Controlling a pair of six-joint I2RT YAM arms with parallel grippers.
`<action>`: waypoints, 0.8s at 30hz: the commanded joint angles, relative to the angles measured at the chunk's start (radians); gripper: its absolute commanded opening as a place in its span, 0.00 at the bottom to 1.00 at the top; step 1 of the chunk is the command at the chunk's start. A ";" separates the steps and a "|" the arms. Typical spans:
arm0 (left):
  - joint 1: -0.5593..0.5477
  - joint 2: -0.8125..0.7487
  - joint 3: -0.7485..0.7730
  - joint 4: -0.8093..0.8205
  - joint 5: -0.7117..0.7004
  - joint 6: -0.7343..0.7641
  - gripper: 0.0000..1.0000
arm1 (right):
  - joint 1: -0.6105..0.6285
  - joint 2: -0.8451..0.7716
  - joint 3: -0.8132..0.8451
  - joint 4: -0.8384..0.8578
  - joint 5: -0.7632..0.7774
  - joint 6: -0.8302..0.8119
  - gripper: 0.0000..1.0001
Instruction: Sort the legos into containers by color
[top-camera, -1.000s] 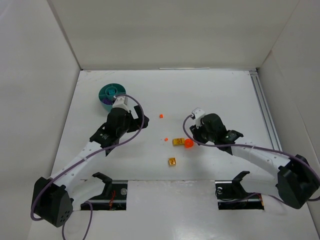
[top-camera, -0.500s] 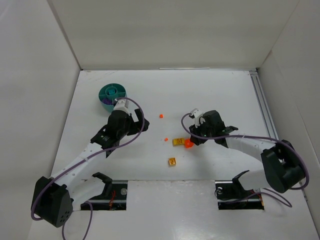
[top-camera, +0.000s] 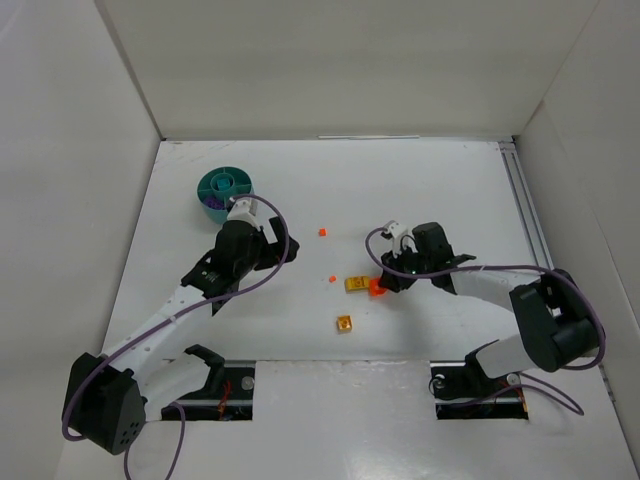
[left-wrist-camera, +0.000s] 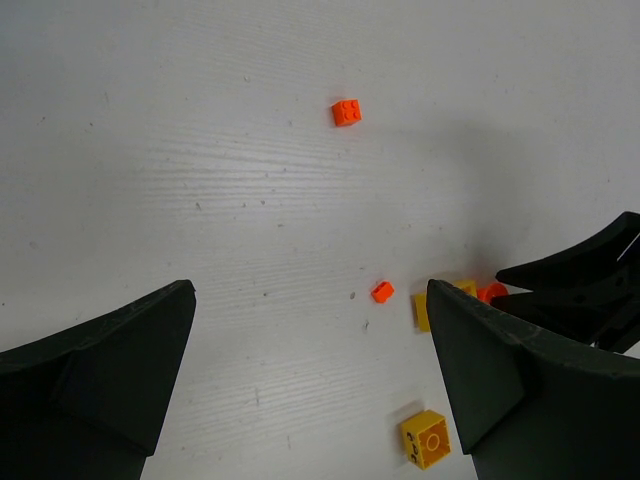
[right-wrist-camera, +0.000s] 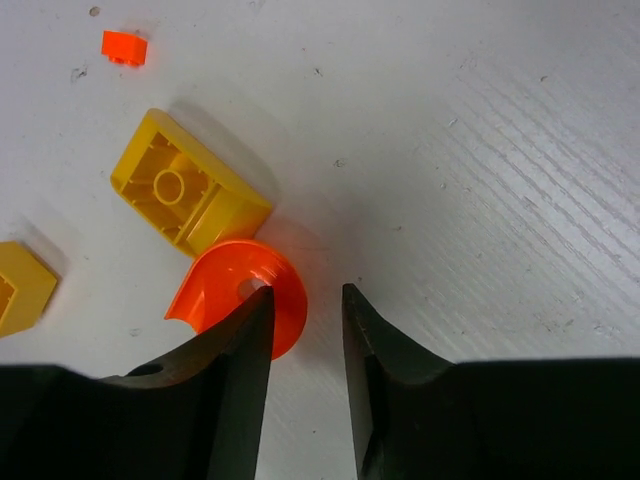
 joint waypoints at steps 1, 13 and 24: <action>0.000 -0.009 -0.007 0.048 0.012 -0.005 1.00 | -0.015 -0.012 -0.025 0.058 -0.063 -0.021 0.38; 0.000 0.010 0.012 0.039 -0.019 -0.005 1.00 | -0.024 -0.115 -0.055 0.067 -0.064 -0.078 0.04; 0.000 0.019 0.021 0.039 -0.019 -0.005 1.00 | 0.004 -0.198 -0.055 0.029 -0.014 -0.127 0.11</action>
